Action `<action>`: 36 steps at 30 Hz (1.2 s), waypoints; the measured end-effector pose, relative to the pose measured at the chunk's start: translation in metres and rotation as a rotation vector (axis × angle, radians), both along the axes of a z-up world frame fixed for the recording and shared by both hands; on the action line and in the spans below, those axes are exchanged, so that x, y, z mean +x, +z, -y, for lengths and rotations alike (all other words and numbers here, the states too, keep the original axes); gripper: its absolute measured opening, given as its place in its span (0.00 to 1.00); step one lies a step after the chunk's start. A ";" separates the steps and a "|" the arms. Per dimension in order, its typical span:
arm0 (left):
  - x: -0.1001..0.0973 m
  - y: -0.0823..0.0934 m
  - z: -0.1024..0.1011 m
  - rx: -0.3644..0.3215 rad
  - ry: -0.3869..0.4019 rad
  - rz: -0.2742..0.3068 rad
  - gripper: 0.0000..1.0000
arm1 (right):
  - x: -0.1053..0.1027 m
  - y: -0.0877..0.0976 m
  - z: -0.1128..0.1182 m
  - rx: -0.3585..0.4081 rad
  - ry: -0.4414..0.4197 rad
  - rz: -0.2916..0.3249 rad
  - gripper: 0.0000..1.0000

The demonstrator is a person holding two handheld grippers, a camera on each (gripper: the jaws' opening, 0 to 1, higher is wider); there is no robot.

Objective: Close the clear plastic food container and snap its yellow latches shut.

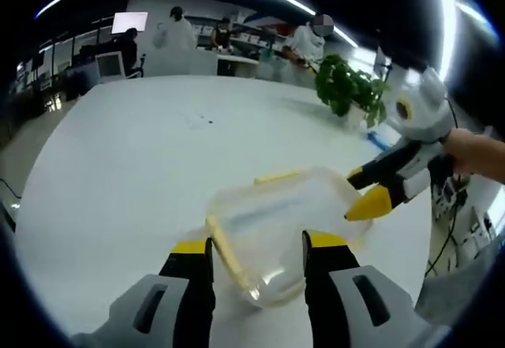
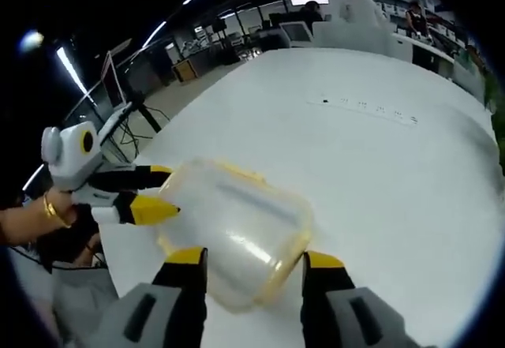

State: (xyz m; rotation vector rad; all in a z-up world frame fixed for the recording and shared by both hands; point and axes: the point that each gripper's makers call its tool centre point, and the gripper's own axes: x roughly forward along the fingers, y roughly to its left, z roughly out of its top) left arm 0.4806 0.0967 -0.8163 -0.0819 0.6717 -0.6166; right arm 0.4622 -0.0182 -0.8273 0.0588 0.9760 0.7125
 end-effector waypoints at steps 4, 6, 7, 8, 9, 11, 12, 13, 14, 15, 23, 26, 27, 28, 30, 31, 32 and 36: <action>0.008 0.000 0.001 0.006 -0.006 -0.003 0.42 | 0.004 -0.001 -0.001 0.017 -0.003 -0.011 0.46; 0.013 -0.001 0.000 0.005 0.019 0.004 0.42 | 0.007 -0.001 -0.003 0.015 -0.009 -0.006 0.46; 0.015 -0.001 0.000 0.003 0.028 0.009 0.42 | 0.009 -0.001 -0.003 0.016 -0.012 -0.003 0.46; 0.017 0.000 -0.001 0.000 0.037 0.013 0.42 | 0.012 0.000 -0.003 0.015 -0.013 0.005 0.46; 0.018 0.000 -0.001 -0.002 0.041 0.014 0.42 | 0.014 0.000 -0.003 0.013 -0.010 0.012 0.47; 0.020 0.000 -0.002 -0.002 0.053 0.017 0.42 | 0.019 0.002 -0.005 0.001 0.001 0.029 0.47; 0.022 0.000 -0.002 -0.005 0.062 0.016 0.42 | 0.022 0.002 -0.005 -0.007 0.008 0.039 0.47; 0.023 0.000 -0.003 -0.009 0.077 0.010 0.42 | 0.023 0.002 -0.005 -0.010 0.011 0.043 0.47; 0.023 0.000 -0.003 -0.005 0.085 0.010 0.42 | 0.026 0.002 -0.006 -0.017 0.015 0.052 0.47; 0.023 0.000 -0.004 -0.005 0.091 0.012 0.42 | 0.027 0.003 -0.006 -0.019 0.016 0.053 0.46; 0.035 0.000 -0.005 -0.016 0.122 0.030 0.42 | 0.041 0.003 -0.006 -0.013 -0.001 0.082 0.46; 0.038 0.001 -0.006 -0.015 0.126 0.031 0.42 | 0.046 0.003 -0.007 -0.009 -0.005 0.088 0.46; 0.039 0.001 -0.006 -0.016 0.132 0.031 0.42 | 0.047 0.003 -0.007 -0.008 -0.006 0.092 0.46; 0.040 0.001 -0.007 -0.016 0.146 0.030 0.42 | 0.050 0.004 -0.007 -0.011 -0.005 0.107 0.46; 0.040 0.001 -0.007 -0.018 0.155 0.031 0.42 | 0.049 0.004 -0.007 -0.015 -0.008 0.118 0.46; 0.040 0.001 -0.007 -0.018 0.154 0.033 0.42 | 0.049 0.005 -0.007 -0.013 -0.010 0.120 0.46; 0.040 0.001 -0.007 -0.018 0.153 0.034 0.42 | 0.049 0.004 -0.007 -0.009 -0.012 0.124 0.46; 0.042 0.001 -0.007 -0.022 0.146 0.032 0.42 | 0.050 0.005 -0.007 -0.005 -0.026 0.130 0.46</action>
